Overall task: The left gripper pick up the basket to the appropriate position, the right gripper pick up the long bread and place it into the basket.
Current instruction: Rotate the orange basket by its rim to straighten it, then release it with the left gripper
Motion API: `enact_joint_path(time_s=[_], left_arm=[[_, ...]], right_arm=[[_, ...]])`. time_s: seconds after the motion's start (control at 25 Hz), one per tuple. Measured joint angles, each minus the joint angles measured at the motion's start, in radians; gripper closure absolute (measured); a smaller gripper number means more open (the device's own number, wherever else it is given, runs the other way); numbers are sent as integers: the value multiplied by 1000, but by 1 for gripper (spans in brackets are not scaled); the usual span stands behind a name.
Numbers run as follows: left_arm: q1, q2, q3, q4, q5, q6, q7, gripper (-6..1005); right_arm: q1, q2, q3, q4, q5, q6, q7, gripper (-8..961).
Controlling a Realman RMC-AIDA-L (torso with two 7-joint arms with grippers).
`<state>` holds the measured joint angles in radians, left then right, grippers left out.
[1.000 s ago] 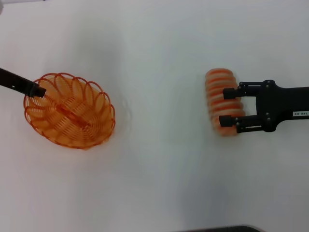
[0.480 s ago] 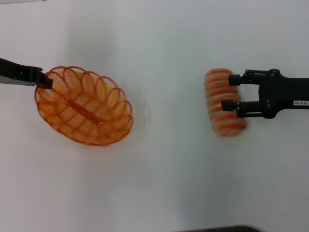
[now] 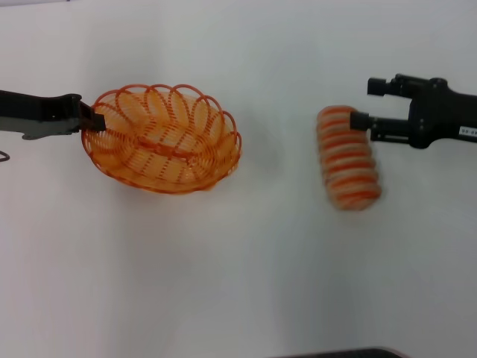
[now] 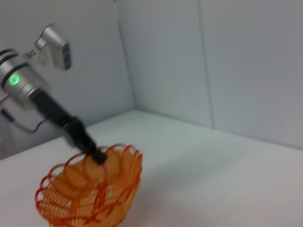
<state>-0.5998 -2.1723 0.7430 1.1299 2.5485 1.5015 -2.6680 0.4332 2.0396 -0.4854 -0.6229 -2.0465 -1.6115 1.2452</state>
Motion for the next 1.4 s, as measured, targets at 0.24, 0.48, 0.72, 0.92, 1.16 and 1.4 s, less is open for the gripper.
enact_joint_path(time_s=[0.24,0.48,0.72,0.92,1.16,1.4], left_arm=[[56,-1,70,-31,-81,-84,-41,918],[98,-1,139,-76,-155,-163,-49,919],[148,-2,173,-96,-211,-224,-50,919],[167,-3,195,-102,-227,-263,-50,919],[179,-3,206,-111,-254,-288,-51,919],[187,-3,205,-129,-269,-308,-51,918]], right_arm=[[-15,9,51,0,83,9,-1,145],[-31,24,82,0,147,11,-20,145],[-32,41,95,3,151,31,-43,145],[-27,45,97,27,162,47,-91,145],[-19,47,97,58,170,62,-113,145],[-13,47,94,92,174,68,-146,145]])
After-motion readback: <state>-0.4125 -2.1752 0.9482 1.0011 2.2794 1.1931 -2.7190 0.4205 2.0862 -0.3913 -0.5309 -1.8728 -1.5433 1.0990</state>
